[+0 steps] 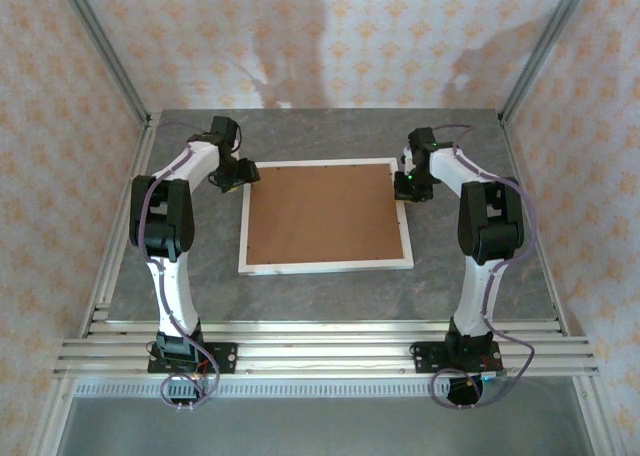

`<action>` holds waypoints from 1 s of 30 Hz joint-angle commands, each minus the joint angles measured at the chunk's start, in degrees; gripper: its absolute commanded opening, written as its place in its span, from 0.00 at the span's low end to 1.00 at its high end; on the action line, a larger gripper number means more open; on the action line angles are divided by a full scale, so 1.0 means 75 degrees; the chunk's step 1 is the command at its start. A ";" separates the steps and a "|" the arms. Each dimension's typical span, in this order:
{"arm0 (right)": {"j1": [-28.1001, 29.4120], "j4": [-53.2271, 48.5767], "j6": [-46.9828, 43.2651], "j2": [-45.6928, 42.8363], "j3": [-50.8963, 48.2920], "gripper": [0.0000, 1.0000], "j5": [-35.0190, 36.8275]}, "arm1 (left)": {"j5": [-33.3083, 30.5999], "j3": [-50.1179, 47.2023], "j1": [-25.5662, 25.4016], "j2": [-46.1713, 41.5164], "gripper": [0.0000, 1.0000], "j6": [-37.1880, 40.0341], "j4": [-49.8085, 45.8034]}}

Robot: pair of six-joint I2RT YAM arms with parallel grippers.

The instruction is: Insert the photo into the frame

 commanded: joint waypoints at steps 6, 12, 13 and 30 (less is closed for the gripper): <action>0.0054 -0.0164 0.0123 0.0523 -0.0153 0.11 0.0418 | -0.0603 0.0192 0.0041 0.0203 0.59 0.0307 -0.0507; 0.0054 -0.0176 0.0120 0.0535 -0.0129 0.11 0.0434 | -0.0478 0.0279 0.0041 0.0568 0.59 0.0283 -0.0558; 0.0051 -0.0178 0.0123 0.0545 -0.0120 0.11 0.0429 | -0.0444 0.0276 0.0041 0.0668 0.59 0.0276 -0.0545; 0.0057 -0.0213 -0.0085 0.0423 -0.0023 0.11 0.0435 | -0.0043 0.2251 -0.0096 0.2492 0.57 0.0969 -0.3203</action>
